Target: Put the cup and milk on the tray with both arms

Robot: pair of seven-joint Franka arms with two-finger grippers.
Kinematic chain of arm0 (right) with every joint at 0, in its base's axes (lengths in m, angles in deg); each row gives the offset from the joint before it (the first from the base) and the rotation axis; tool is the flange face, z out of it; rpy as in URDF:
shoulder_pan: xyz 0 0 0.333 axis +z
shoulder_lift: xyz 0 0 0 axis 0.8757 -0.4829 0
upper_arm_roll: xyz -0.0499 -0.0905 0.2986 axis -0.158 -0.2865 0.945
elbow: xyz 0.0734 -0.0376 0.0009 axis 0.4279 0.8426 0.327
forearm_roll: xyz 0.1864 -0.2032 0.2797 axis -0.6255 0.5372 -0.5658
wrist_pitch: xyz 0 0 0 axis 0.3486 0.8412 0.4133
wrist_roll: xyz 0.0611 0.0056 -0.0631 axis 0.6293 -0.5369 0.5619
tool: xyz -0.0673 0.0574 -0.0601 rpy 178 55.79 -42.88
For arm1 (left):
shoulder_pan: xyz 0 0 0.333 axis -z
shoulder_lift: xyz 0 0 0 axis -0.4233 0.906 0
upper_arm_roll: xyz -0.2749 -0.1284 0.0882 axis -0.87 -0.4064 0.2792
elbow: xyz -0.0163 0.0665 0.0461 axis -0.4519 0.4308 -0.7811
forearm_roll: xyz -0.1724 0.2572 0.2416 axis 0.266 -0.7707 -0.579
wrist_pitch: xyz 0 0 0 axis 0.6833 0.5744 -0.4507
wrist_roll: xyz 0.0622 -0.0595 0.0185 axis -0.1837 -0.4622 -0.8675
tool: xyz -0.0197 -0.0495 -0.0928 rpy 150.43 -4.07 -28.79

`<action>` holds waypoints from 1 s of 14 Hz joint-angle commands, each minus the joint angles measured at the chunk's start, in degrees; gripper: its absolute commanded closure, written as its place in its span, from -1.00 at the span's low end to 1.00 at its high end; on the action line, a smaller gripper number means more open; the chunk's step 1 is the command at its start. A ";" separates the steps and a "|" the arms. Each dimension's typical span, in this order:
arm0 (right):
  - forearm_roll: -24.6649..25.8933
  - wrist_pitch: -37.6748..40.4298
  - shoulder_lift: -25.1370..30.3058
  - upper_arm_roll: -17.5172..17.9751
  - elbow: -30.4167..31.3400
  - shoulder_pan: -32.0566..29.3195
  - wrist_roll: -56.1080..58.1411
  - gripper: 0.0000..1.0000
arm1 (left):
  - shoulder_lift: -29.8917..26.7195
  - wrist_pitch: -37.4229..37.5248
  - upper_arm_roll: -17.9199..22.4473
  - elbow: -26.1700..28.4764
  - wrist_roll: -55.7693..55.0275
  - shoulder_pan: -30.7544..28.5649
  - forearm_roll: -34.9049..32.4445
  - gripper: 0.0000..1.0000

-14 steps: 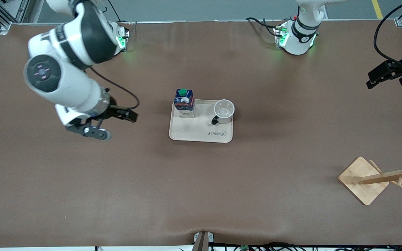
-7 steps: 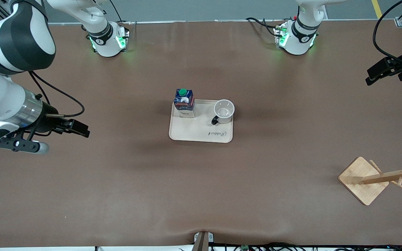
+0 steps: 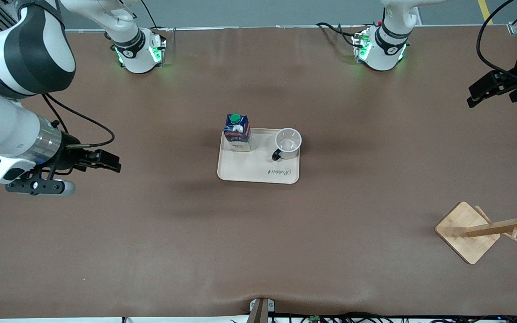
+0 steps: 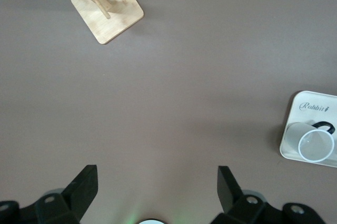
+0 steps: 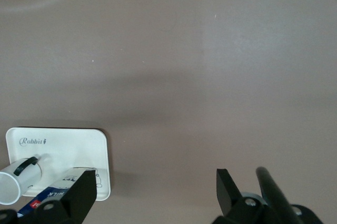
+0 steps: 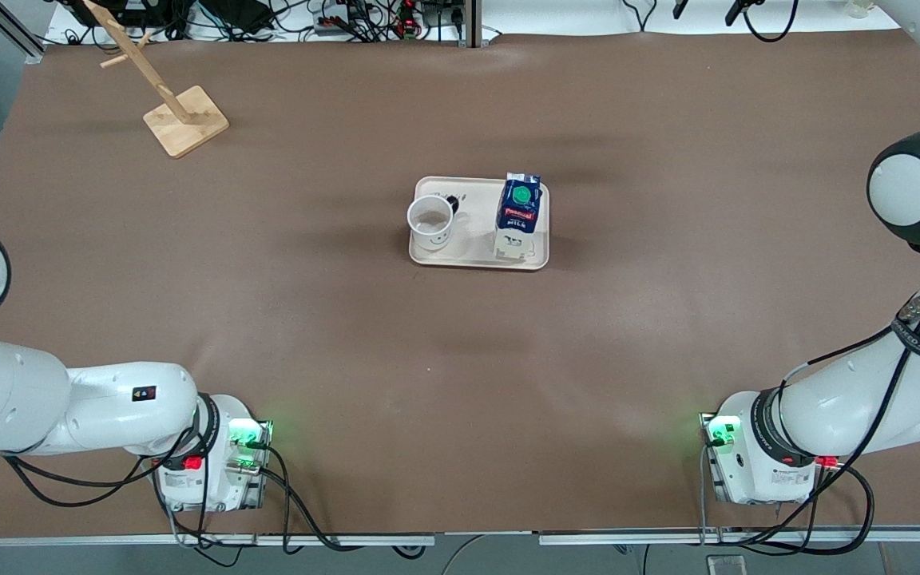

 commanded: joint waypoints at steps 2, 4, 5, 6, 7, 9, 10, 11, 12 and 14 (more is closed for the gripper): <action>4.59 0.58 0.27 0.54 0.14 -2.36 5.82 -1.00 | -3.53 -0.10 -2.81 3.74 0.01 -0.25 0.91 -1.00; 5.21 0.66 0.70 0.46 -0.29 -2.90 7.26 -1.00 | -3.62 -0.36 -3.08 3.66 0.27 -0.25 0.91 -1.00; 6.00 3.19 3.05 0.28 -0.12 -3.42 7.78 -1.00 | -3.53 -0.54 -3.08 3.75 0.45 -0.25 0.91 -1.00; 6.36 7.57 8.30 0.11 0.75 -5.51 9.87 -1.00 | -3.53 -0.63 -3.08 3.75 0.45 -0.25 0.91 -1.00; 5.40 8.40 11.31 0.10 1.89 -9.45 16.77 -1.00 | -3.53 -1.15 -3.08 3.75 0.62 -0.25 0.91 -1.00; 3.90 4.83 16.33 0.02 7.14 -10.54 20.62 -1.00 | -3.36 -1.77 -3.08 3.83 2.55 -0.51 1.00 -1.00; 4.16 2.02 18.52 0.02 11.78 -10.54 19.75 -1.00 | -3.36 -2.03 -3.08 4.01 3.26 -0.51 1.00 -1.00; 4.16 -2.28 21.50 0.02 17.14 -10.71 19.65 -1.00 | -3.36 -2.03 -3.08 4.01 3.26 -0.51 1.00 -1.00; 4.16 -6.23 24.84 0.02 22.59 -10.80 19.56 -1.00 | -3.36 -2.03 -3.08 3.92 3.18 -0.51 1.00 -1.00; 4.16 -6.11 25.75 0.02 23.96 -10.89 19.21 -1.00 | -3.18 -2.03 -3.08 3.84 3.26 -0.51 1.00 -1.00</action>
